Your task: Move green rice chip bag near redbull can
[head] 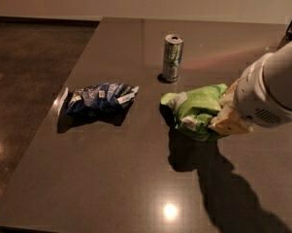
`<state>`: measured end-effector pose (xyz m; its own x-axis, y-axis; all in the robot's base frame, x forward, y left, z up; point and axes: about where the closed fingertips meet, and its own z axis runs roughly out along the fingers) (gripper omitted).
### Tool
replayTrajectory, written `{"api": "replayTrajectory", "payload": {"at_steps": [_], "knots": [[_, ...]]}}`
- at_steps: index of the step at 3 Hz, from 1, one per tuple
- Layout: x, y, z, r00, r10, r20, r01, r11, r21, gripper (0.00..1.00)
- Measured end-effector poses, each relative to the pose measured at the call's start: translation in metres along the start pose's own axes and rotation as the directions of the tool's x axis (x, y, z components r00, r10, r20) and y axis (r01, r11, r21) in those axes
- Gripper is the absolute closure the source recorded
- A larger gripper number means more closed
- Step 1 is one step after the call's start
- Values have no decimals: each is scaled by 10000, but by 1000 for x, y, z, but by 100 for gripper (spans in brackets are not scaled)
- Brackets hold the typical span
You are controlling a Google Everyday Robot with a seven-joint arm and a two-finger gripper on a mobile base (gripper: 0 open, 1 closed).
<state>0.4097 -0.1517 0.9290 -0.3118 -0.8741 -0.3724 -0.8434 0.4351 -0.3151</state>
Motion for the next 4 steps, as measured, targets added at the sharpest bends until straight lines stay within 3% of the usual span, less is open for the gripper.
{"api": "replayTrajectory", "payload": {"at_steps": [2, 4], "knots": [[-18, -45, 33, 9984, -238, 508, 239, 9997, -17, 100], [-11, -72, 48, 9983, -145, 566, 143, 9999, 29, 100]]}}
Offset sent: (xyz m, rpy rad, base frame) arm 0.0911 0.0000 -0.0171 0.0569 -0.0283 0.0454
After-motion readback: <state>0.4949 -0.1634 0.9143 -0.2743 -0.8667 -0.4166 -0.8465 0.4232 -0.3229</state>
